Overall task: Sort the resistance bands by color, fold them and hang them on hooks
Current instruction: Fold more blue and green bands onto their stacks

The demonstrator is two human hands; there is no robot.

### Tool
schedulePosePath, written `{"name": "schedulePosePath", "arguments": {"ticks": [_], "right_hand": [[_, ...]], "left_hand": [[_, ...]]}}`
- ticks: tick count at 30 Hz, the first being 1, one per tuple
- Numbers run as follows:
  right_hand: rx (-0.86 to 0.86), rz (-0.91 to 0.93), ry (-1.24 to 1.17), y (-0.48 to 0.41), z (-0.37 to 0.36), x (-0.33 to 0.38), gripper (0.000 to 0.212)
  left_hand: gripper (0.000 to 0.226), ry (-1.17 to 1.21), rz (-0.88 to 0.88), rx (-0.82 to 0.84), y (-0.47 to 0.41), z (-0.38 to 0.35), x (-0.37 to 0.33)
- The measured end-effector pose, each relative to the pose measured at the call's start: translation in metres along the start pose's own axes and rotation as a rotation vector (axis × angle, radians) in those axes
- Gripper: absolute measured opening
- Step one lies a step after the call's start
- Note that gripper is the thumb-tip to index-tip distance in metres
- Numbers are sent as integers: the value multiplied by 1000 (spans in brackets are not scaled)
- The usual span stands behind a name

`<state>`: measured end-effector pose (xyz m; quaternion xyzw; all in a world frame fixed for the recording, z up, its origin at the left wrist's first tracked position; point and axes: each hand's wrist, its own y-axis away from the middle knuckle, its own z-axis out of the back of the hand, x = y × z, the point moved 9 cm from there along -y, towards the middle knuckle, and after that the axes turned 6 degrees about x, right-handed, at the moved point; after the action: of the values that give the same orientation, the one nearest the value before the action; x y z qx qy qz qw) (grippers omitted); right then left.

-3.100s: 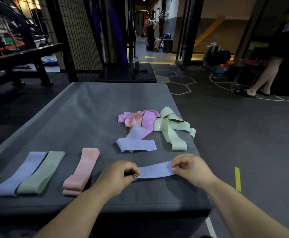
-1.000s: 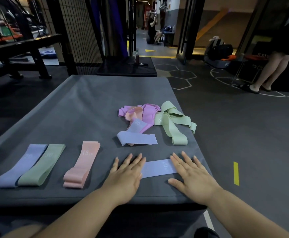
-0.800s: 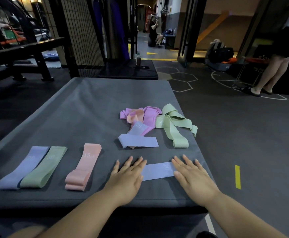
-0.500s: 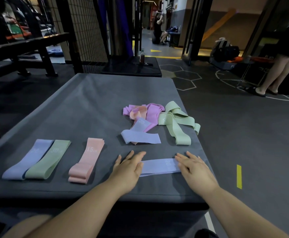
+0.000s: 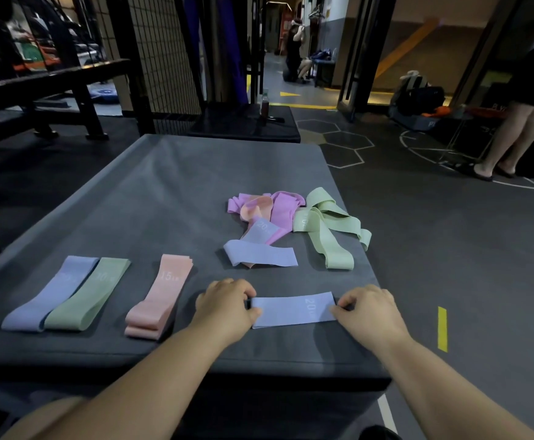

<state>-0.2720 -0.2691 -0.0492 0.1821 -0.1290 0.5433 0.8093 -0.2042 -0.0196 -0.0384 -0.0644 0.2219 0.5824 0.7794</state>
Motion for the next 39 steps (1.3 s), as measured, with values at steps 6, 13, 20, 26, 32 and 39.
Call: {"name": "schedulePosePath", "arguments": {"ticks": [6, 13, 20, 26, 32, 39], "right_hand": [[7, -24, 18, 0, 3, 5, 29], [-2, -20, 10, 3, 10, 15, 14], [-18, -36, -240, -3, 18, 23, 8], [-6, 32, -466, -12, 4, 64, 8], [16, 198, -369, -18, -11, 161, 7], [36, 355, -221, -22, -41, 294, 8]], "left_hand": [[11, 78, -43, 8, 2, 2, -4], [14, 195, -53, 19, 3, 4, -4], [19, 604, -76, 174, 7, 0, 6], [14, 753, -43, 90, 28, 31, 35], [13, 757, 99, -67, 55, 71, 111], [10, 746, 283, -295, 90, 111, 208]]}}
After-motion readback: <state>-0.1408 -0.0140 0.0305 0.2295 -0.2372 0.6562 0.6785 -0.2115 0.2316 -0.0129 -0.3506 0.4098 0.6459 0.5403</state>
